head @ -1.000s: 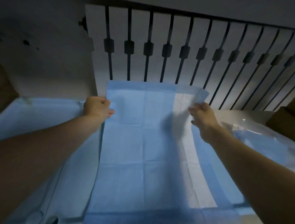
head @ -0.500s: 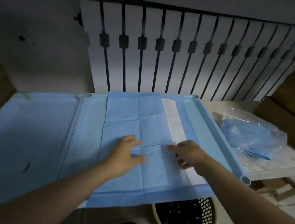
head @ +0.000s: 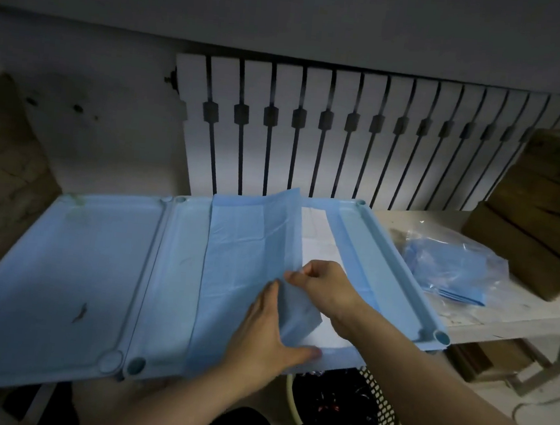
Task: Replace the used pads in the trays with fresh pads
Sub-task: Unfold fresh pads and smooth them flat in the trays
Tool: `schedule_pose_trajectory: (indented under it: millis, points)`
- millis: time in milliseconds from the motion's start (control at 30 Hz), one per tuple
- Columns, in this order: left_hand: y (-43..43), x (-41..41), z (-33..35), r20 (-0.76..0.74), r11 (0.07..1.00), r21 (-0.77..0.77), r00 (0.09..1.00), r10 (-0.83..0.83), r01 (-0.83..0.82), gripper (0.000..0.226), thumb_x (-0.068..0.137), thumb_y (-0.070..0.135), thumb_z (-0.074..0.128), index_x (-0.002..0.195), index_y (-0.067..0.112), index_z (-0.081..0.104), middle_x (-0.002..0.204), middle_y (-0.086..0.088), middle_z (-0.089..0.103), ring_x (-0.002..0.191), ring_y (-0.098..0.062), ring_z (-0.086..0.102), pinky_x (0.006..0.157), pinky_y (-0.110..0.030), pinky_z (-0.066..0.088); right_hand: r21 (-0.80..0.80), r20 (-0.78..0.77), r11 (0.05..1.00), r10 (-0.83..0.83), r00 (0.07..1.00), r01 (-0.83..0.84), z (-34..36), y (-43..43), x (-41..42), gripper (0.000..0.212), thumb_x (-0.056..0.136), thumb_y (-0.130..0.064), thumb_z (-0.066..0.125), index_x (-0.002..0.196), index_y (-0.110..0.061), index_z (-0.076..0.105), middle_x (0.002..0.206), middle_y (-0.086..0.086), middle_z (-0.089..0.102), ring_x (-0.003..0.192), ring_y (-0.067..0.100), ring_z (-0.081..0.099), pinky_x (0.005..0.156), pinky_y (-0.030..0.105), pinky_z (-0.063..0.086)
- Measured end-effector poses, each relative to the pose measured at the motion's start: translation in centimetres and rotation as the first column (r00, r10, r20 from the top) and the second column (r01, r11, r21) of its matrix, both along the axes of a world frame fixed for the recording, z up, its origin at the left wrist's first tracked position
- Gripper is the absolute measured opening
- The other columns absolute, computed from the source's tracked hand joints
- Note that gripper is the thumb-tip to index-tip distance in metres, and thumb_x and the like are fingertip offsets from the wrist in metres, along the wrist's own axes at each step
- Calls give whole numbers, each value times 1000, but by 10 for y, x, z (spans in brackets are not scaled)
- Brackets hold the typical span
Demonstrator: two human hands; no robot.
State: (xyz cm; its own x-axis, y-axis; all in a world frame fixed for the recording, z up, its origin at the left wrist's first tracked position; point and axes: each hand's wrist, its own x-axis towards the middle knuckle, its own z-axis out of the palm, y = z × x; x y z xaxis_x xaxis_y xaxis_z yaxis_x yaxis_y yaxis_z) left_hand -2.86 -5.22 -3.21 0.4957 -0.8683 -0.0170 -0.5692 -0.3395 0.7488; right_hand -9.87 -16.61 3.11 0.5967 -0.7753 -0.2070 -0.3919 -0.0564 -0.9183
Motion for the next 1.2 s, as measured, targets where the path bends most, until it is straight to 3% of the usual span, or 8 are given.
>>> schedule_pose_trajectory:
  millis: [100,200,367,500,633,833,1067,1200]
  points:
    - [3,4,4,-25,963,-185,980,196,-197,76,86,26,66,150,23,27,148,5,42,133,-15,44,109,-36,39,-25,42,998,57,998,-56,13,17,10,29,89,-22,68,67,-14,50,72,1,62,65,13,57,57,19,48]
    - [15,20,20,-195,860,-335,922,335,-384,31,94,2,47,116,16,64,108,0,70,101,-18,64,90,-35,52,-6,96,988,153,984,-153,18,30,14,27,93,-33,62,80,-10,62,98,2,71,90,18,68,86,37,56]
    - [51,69,40,-552,623,-306,667,500,-720,28,99,16,48,73,14,58,60,-3,49,58,-19,44,56,-29,35,-17,20,990,143,990,-143,13,37,9,32,96,-41,53,109,-14,65,110,-4,64,96,14,65,91,35,54]
    - [93,108,39,-612,483,-239,516,599,-843,22,99,19,50,106,2,61,85,-11,58,81,-28,53,73,-34,41,-43,-103,984,170,980,-175,2,44,7,26,95,-32,58,113,-14,65,114,0,64,102,18,61,95,36,51]
    - [136,128,28,-595,420,-122,405,694,-899,32,99,21,49,118,-3,56,115,-19,59,103,-38,55,84,-41,41,-105,-218,963,220,951,-246,-14,56,12,30,92,-31,62,115,-13,64,117,2,62,101,16,58,83,26,45]
    - [179,139,9,-686,395,53,254,682,-917,45,98,24,48,131,-7,46,134,-29,50,121,-44,51,93,-47,46,-124,-360,924,298,884,-362,-33,66,18,45,90,-32,64,129,-9,56,132,5,54,117,21,54,96,29,42]
    - [195,135,-3,-510,386,-99,380,772,-917,75,86,10,69,147,2,27,143,-7,40,125,-27,44,104,-39,38,-124,-424,913,306,852,-390,-44,66,17,46,89,-30,67,125,-4,60,120,7,60,99,16,54,85,25,41]
    - [184,123,0,35,619,-278,637,770,-734,83,83,25,73,150,13,26,157,-7,22,144,-24,21,117,-41,21,-226,-405,891,281,870,-393,-40,67,13,46,87,-33,69,126,-9,59,126,4,59,112,18,56,91,24,42]
